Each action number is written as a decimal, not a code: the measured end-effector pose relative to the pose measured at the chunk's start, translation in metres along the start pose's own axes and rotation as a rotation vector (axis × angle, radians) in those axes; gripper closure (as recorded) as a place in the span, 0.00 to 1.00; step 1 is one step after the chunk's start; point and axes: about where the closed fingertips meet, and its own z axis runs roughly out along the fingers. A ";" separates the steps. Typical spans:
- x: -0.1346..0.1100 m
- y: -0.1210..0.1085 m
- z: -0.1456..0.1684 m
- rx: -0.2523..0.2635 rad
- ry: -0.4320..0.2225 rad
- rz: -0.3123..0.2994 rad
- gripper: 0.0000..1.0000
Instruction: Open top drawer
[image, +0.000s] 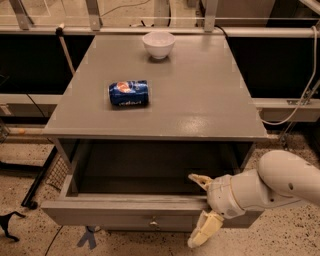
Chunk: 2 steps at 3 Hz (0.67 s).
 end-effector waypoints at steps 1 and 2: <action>-0.001 0.001 0.001 -0.002 0.000 -0.002 0.17; -0.002 0.002 0.001 -0.004 0.002 -0.005 0.48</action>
Offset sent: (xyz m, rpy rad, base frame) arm -0.0004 0.0011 0.0000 -0.0003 0.0003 0.0029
